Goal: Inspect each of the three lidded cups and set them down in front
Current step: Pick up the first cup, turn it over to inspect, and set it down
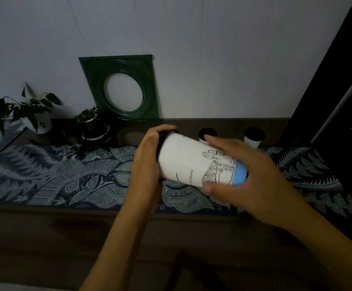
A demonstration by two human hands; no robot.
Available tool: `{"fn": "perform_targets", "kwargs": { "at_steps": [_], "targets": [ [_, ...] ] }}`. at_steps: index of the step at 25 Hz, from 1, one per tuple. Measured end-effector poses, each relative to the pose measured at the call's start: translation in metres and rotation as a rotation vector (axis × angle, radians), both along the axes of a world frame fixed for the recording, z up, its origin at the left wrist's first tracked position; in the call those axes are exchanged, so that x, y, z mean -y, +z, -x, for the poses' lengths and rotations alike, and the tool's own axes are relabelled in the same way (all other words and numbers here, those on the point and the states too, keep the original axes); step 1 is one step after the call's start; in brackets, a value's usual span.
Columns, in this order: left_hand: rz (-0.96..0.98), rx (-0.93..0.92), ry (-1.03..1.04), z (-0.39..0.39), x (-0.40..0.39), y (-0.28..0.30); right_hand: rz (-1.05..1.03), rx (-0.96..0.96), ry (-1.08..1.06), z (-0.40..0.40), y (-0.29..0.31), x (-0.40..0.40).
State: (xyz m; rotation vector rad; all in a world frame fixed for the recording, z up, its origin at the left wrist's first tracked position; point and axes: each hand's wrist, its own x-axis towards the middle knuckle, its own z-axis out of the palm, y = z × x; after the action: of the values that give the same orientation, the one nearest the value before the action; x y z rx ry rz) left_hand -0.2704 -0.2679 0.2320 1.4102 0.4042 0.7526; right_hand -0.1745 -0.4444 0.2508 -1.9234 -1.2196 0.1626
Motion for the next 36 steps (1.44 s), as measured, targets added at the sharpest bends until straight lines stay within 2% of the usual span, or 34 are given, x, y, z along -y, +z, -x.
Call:
{"fn": "perform_targets", "kwargs": {
  "at_steps": [1, 2, 3, 4, 5, 7, 8, 9, 10, 11, 12, 14, 15, 16, 17, 18, 19, 21, 22, 23, 24, 25, 26, 28, 29, 30, 31, 32, 33, 36],
  "targets": [
    [0.037, -0.043, -0.009, 0.000, 0.000, 0.000, 0.031, 0.397, -0.008, -0.002, -0.005, 0.001],
    [0.028, -0.063, -0.025, 0.000, 0.000, 0.000, 0.041, 0.613, 0.007, -0.004, -0.009, 0.002],
    [-0.006, -0.060, -0.038, 0.000, 0.000, 0.000, 0.044, 0.632, 0.008, -0.005, -0.011, 0.002],
    [-0.048, -0.036, -0.043, 0.001, 0.000, 0.000, 0.042, 0.507, -0.011, -0.004, -0.011, 0.002],
    [-0.089, 0.001, -0.046, 0.002, -0.001, 0.000, 0.038, 0.235, -0.029, -0.001, -0.006, 0.001],
    [-0.183, 0.064, -0.070, 0.005, -0.001, 0.000, -0.035, -0.516, 0.033, 0.004, 0.003, 0.001],
    [-0.222, 0.079, -0.083, 0.006, 0.000, 0.001, -0.064, -0.783, 0.048, 0.002, 0.004, 0.001],
    [-0.238, 0.082, -0.083, 0.006, 0.002, 0.001, -0.091, -0.912, 0.050, 0.000, 0.006, 0.001],
    [-0.222, 0.077, -0.063, 0.006, 0.004, 0.001, -0.102, -0.936, 0.049, 0.000, 0.009, 0.000],
    [-0.173, 0.064, -0.027, 0.006, 0.005, 0.002, -0.112, -0.848, 0.050, 0.001, 0.013, 0.000],
    [-0.099, 0.037, 0.009, 0.004, 0.005, 0.004, -0.094, -0.617, 0.046, 0.003, 0.014, 0.000],
    [0.063, -0.032, 0.035, 0.001, 0.006, 0.008, -0.008, 0.245, 0.011, -0.002, 0.007, 0.001],
    [0.116, -0.051, 0.030, 0.000, 0.005, 0.009, 0.000, 0.573, 0.012, -0.003, 0.003, 0.001],
    [0.126, -0.056, 0.024, 0.000, 0.004, 0.009, 0.008, 0.718, 0.029, -0.006, -0.002, 0.001],
    [0.099, -0.046, 0.021, 0.001, 0.003, 0.010, -0.003, 0.703, 0.032, -0.006, -0.006, 0.001],
    [0.057, -0.019, 0.017, 0.002, 0.003, 0.011, -0.041, 0.573, 0.018, -0.005, -0.007, 0.001],
    [0.012, 0.015, 0.013, 0.004, 0.003, 0.011, -0.074, 0.327, -0.003, -0.001, -0.003, -0.001],
    [-0.088, 0.061, 0.015, 0.007, 0.004, 0.012, -0.163, -0.392, 0.024, 0.009, 0.005, -0.002],
    [-0.139, 0.069, 0.021, 0.009, 0.005, 0.013, -0.191, -0.659, 0.033, 0.009, 0.006, -0.002],
    [-0.174, 0.073, 0.031, 0.010, 0.007, 0.014, -0.197, -0.768, 0.036, 0.008, 0.006, -0.002],
    [-0.179, 0.075, 0.047, 0.011, 0.008, 0.015, -0.181, -0.760, 0.037, 0.008, 0.007, -0.003],
    [-0.151, 0.067, 0.070, 0.011, 0.008, 0.017, -0.158, -0.626, 0.044, 0.009, 0.010, -0.003],
    [-0.099, 0.041, 0.094, 0.010, 0.007, 0.019, -0.113, -0.348, 0.041, 0.009, 0.012, -0.003],
    [0.004, -0.052, 0.126, 0.006, 0.003, 0.022, -0.005, 0.457, 0.009, 0.003, 0.005, -0.003],
    [0.034, -0.101, 0.124, 0.005, 0.001, 0.022, 0.015, 0.705, 0.014, 0.003, 0.001, -0.003],
    [0.040, -0.135, 0.112, 0.004, -0.001, 0.021, 0.029, 0.787, 0.024, 0.002, -0.004, -0.003],
    [0.023, -0.149, 0.095, 0.004, -0.002, 0.021, 0.023, 0.771, 0.023, 0.003, -0.008, -0.004],
    [-0.010, -0.145, 0.076, 0.005, -0.003, 0.021, 0.005, 0.661, 0.007, 0.006, -0.010, -0.005],
    [-0.047, -0.127, 0.060, 0.007, -0.003, 0.020, 0.003, 0.428, 0.001, 0.010, -0.008, -0.007],
    [-0.166, -0.026, 0.032, 0.012, -0.002, 0.016, -0.079, -0.710, 0.068, 0.019, 0.005, -0.004]
  ]
}}
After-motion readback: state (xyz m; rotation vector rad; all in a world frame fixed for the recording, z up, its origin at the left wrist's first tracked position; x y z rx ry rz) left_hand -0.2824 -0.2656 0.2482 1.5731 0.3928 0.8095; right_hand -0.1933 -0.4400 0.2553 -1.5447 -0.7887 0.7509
